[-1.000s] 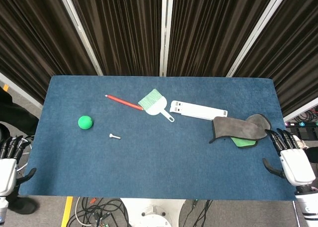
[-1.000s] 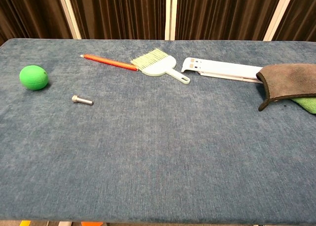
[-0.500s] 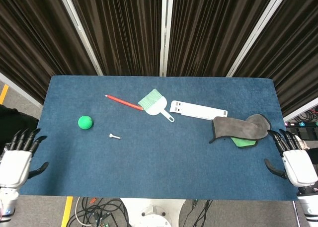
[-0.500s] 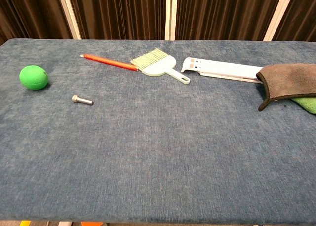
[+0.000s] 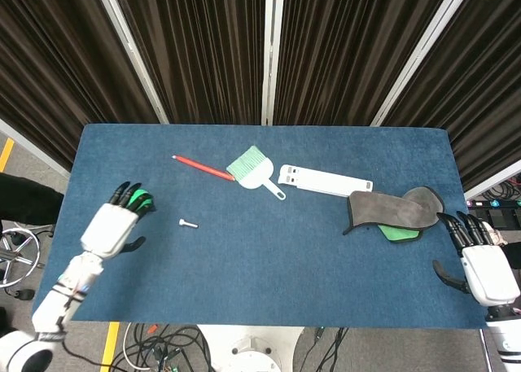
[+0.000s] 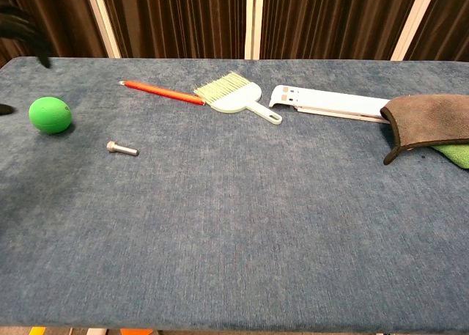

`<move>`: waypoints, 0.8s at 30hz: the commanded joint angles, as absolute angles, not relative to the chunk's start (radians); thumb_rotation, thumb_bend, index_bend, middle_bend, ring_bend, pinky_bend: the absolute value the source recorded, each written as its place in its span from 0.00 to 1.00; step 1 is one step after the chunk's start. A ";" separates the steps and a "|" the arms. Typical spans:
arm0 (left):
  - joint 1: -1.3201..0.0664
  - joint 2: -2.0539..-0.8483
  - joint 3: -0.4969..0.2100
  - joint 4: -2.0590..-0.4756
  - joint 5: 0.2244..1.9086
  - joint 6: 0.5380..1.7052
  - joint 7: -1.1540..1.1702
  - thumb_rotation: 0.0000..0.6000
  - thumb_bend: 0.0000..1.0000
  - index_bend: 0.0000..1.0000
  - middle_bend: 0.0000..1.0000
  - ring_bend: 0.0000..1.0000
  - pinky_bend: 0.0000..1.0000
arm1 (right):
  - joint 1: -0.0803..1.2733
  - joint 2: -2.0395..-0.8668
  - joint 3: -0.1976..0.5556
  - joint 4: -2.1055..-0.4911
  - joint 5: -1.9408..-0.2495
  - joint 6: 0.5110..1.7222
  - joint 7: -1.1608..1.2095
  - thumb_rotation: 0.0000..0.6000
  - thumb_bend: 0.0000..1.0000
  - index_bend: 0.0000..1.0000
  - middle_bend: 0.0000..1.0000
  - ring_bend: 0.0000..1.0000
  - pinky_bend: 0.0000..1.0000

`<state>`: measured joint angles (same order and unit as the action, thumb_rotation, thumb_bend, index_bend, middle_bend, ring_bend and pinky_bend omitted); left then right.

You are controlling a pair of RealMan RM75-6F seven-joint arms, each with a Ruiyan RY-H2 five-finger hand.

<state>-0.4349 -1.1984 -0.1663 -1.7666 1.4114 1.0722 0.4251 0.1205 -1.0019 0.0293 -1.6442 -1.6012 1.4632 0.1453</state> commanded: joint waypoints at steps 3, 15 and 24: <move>-0.584 -1.394 -0.186 -1.681 1.194 0.967 0.733 1.00 0.22 0.34 0.18 0.04 0.00 | 0.119 -1.006 0.027 -1.639 -1.595 1.458 0.150 1.00 0.26 0.05 0.12 0.00 0.00; -0.707 -1.618 -0.181 -1.501 0.916 0.985 0.966 1.00 0.23 0.39 0.18 0.04 0.00 | 0.116 -0.994 0.027 -1.632 -1.591 1.460 0.165 1.00 0.26 0.05 0.12 0.00 0.00; -0.760 -1.685 -0.186 -1.457 0.794 1.001 0.983 1.00 0.28 0.45 0.18 0.04 0.00 | 0.113 -0.995 0.026 -1.620 -1.585 1.460 0.182 1.00 0.26 0.05 0.12 0.00 0.00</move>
<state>-0.7549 -1.6803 -0.1848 -1.4614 0.7993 0.9988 0.9857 0.1128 -0.9955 0.0255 -1.6204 -1.5854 1.4602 0.1818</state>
